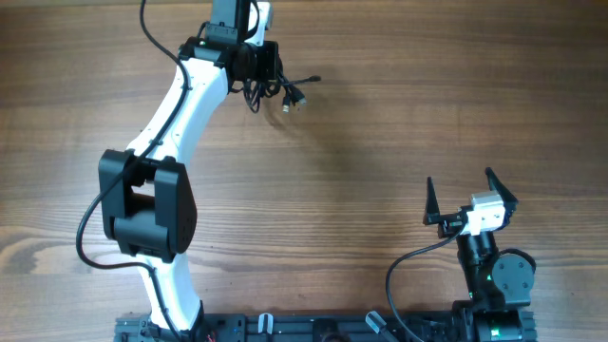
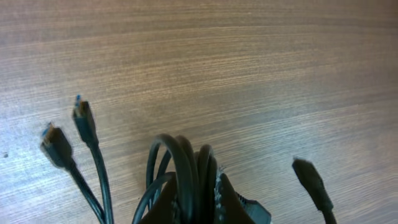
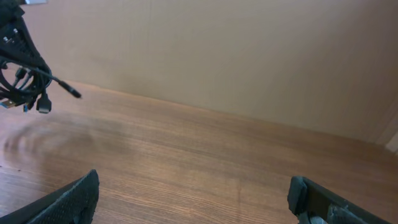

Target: Untangle cables

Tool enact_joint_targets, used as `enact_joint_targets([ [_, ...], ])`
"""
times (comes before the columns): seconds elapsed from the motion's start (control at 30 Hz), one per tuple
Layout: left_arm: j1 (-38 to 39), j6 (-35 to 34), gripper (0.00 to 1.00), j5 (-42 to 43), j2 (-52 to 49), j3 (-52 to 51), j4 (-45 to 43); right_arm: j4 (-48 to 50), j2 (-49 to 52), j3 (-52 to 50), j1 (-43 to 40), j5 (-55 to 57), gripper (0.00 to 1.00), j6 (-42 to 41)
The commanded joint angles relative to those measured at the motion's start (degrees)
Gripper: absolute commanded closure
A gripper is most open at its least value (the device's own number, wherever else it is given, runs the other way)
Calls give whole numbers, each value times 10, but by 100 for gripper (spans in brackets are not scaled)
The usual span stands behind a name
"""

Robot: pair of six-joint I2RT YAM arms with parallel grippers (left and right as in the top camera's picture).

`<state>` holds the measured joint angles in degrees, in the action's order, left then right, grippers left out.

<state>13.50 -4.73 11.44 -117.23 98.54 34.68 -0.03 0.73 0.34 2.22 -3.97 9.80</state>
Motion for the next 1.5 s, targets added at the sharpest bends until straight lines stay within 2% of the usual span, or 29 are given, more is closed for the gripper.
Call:
enact_joint_targets([
  [0.0, -2, -129, 96, -56, -1, 7, 18, 2, -3, 0, 1, 9, 0, 7],
  [0.1, -2, -194, 96, -116, -1, 7, 43, 1, -3, 0, 1, 9, 0, 7],
  [0.63, 2, -198, 95, -105, -1, 7, 50, 1, -3, 0, 1, 10, 0, 7],
  [0.7, 6, -197, 82, -104, -1, 7, 51, 1, -3, 0, 1, 10, 0, 7],
  [0.73, 8, -197, 68, -104, -1, 7, 52, 1, -3, 0, 1, 9, 0, 7],
  [0.77, 10, -197, 59, -104, -1, 7, 52, 1, -3, 0, 1, 9, 0, 7],
  [0.8, 12, -197, 56, -104, -1, 7, 52, 1, -3, 0, 1, 9, 0, 8],
  [1.47, 15, -198, 46, -113, -16, 7, 56, 2, -3, 0, 1, 9, 0, 7],
])
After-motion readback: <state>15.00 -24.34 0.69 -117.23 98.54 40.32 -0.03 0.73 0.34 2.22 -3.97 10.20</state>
